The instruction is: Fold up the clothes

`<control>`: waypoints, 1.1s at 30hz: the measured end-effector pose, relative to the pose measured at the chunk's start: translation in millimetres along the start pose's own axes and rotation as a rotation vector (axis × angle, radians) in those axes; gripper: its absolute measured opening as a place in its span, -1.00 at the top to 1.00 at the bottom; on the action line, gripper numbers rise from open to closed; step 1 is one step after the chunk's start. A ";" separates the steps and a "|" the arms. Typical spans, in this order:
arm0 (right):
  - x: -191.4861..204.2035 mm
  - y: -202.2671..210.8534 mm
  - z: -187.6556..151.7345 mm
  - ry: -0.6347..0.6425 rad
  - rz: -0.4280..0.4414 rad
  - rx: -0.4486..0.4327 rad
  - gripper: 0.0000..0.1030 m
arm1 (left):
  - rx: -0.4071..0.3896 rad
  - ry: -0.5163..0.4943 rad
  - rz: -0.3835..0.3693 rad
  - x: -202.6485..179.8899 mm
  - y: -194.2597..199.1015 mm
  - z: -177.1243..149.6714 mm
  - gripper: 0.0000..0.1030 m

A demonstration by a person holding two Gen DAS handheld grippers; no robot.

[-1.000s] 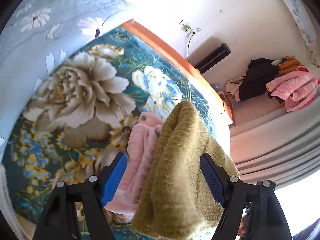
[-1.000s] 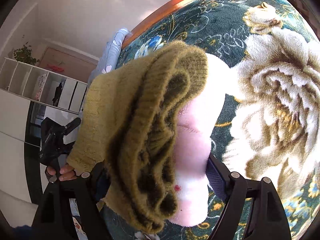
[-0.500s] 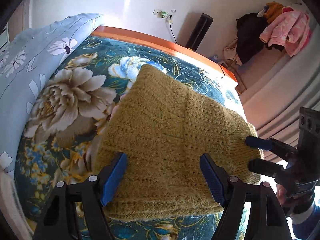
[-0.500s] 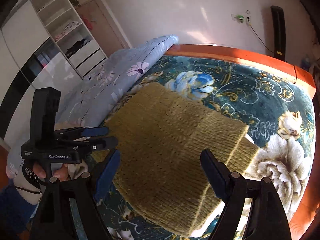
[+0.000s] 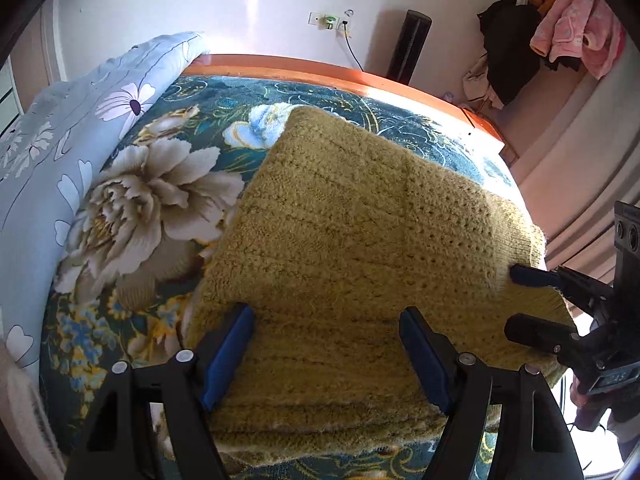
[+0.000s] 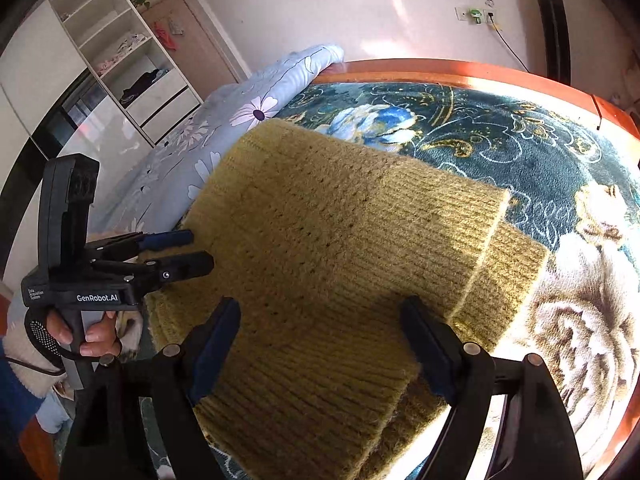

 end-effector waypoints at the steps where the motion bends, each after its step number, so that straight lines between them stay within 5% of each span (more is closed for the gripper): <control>1: 1.5 1.2 -0.3 0.005 -0.004 0.003 -0.63 | -0.004 0.014 0.015 -2.1 4.9 -0.4 -0.53; 9: 11.9 41.5 -20.5 -0.023 -0.010 -0.037 -0.62 | -0.142 0.214 0.039 -20.0 48.9 -51.3 -0.55; 13: 8.6 48.5 -51.2 -0.005 -0.043 -0.014 -0.62 | -0.105 0.290 0.086 -26.2 33.8 -95.3 -0.90; 15: 6.7 46.0 -65.6 -0.003 -0.037 0.005 -0.62 | -0.107 0.271 0.154 -30.7 25.1 -109.2 -0.91; 33: 7.6 0.2 -92.1 0.037 -0.042 -0.053 -0.88 | -0.148 0.408 0.239 -22.5 -21.2 -138.7 -1.00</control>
Point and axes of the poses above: each gripper's, at about its wrist camera, not at the fingertips, and y roughly against the way its jaws point, x to its left, z to its top, the point moved 10 cm from there along -y, roughly the way its jaws point, and after that the axes turned 11 degrees about x, right-handed, at the moved point
